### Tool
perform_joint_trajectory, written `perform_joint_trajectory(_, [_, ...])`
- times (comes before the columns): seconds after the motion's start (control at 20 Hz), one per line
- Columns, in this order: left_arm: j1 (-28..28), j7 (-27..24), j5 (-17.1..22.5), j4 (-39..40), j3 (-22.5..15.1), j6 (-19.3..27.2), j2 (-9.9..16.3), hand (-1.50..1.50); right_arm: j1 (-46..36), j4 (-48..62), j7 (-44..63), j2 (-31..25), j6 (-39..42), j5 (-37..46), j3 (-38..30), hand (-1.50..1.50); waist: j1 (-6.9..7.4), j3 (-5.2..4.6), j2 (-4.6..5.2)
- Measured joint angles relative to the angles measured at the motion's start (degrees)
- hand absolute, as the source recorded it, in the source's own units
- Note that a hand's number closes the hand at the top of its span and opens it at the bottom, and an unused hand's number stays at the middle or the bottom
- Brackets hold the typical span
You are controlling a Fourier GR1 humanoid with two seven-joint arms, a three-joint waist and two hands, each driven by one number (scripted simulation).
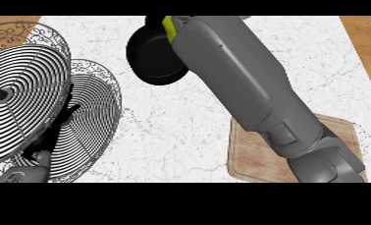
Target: Pick the pear from the cutting board and place it in the pot
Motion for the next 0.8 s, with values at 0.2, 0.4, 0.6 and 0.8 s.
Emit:
perform_joint_trajectory(0.2, [-0.96, 0.12, -0.4, 0.6, -0.24, 0.15, -0.4, 0.0, 0.88, 4.9, -3.31, 0.17, -5.34, -5.83, 1.65, -1.5, 0.73, 0.02, 0.17])
perform_joint_trajectory(0.4, [-1.51, -0.13, -0.07, 0.89, -0.43, -0.63, -0.41, 0.0, 1.86, 6.5, -7.83, 0.23, -13.0, -11.35, 0.68, -1.5, 1.26, 0.07, 0.33])
perform_joint_trajectory(0.6, [-1.38, -0.24, -0.33, 0.87, -0.33, -0.08, -0.6, 0.0, 3.7, 6.27, -12.57, 0.25, -22.67, -15.28, -1.31, -1.5, 1.14, 0.07, 0.29])
perform_joint_trajectory(0.8, [-0.43, 0.58, -0.39, 0.52, 0.25, 0.75, -0.66, 0.0, 4.06, 6.04, -16.23, 0.27, -30.14, -17.97, -3.99, -1.5, 0.07, 0.19, -0.05])
